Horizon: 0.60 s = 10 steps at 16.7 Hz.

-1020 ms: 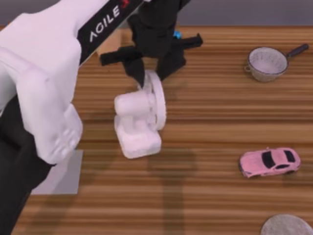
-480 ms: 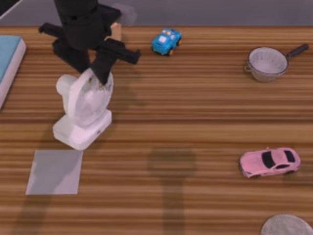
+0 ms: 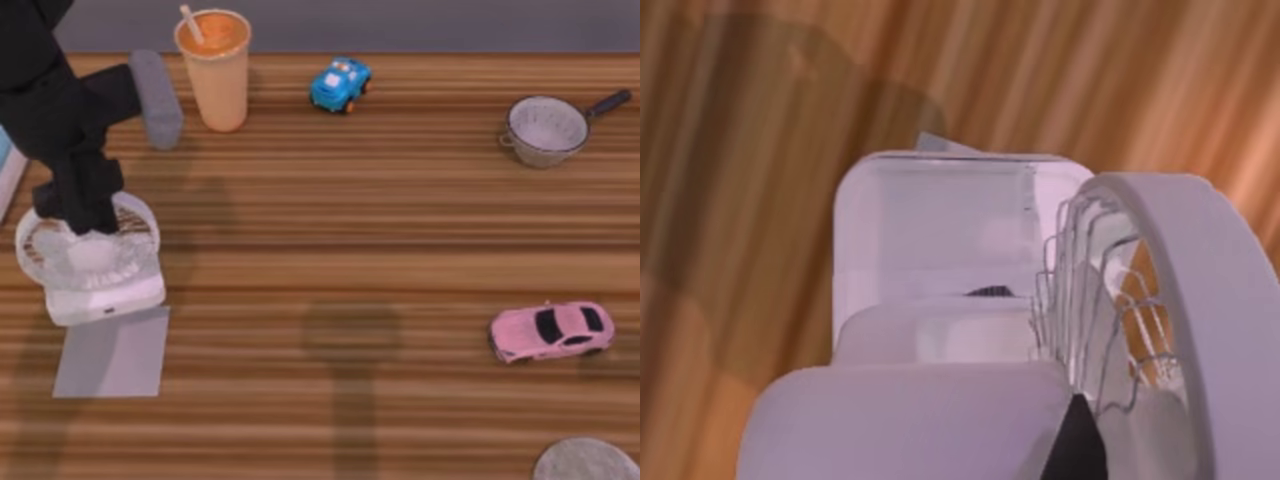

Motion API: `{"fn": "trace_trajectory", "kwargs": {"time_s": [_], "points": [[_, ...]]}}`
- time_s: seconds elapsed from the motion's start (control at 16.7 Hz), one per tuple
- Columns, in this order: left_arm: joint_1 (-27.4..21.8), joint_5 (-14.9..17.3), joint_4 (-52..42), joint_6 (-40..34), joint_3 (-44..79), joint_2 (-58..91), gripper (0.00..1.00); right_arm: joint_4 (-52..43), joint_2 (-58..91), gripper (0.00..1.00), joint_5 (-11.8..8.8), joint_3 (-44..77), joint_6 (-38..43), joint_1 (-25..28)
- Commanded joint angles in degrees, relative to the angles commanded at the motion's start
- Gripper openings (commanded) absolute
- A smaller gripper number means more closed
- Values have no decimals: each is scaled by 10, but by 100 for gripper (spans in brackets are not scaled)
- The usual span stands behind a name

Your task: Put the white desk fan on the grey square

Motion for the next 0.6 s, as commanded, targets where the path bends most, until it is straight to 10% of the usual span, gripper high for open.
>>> {"fn": "trace_trajectory", "kwargs": {"time_s": [0.6], "points": [[46,24,19,218,-123,-88,0,0,0,100,0,0,0,0]]}}
